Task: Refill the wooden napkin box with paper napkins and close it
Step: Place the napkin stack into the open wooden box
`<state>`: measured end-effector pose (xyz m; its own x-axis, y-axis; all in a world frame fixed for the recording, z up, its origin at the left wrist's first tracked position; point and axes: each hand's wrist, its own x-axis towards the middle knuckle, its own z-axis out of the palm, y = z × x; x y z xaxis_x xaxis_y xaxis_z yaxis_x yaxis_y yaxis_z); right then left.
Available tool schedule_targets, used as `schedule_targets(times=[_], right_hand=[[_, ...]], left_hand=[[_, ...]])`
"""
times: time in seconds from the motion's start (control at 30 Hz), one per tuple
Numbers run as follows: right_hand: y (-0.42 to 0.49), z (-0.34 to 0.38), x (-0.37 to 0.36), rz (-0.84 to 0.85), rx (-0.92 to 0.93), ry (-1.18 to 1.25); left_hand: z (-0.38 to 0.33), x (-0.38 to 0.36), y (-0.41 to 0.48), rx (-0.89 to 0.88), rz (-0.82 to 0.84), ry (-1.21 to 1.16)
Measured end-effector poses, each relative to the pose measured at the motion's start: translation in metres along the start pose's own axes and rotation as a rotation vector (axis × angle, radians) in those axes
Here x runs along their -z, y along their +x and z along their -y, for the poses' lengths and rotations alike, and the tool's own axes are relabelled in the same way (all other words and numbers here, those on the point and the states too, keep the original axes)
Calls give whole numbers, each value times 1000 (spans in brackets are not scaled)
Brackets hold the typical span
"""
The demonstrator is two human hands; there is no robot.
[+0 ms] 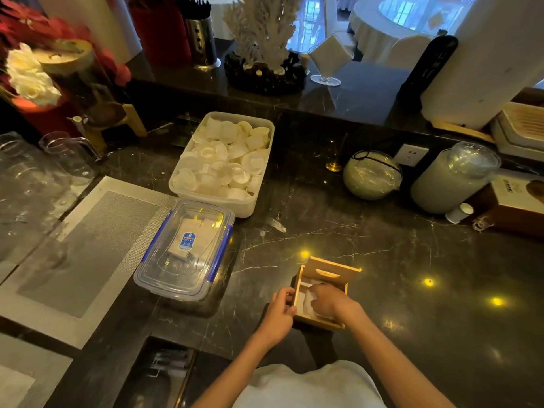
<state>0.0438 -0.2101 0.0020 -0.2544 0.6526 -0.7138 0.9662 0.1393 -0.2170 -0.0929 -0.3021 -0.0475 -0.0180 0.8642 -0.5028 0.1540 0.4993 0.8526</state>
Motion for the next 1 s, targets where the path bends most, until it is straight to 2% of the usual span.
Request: schedule_targets(times=[0.67,1.0], right_hand=[[-1,4,-6,18,-11,79],[2,7,-18,-56,-33,92]], left_hand=[[3,-2,-1,-1,-3,-9],[2,0,-5,-9,0,-6]])
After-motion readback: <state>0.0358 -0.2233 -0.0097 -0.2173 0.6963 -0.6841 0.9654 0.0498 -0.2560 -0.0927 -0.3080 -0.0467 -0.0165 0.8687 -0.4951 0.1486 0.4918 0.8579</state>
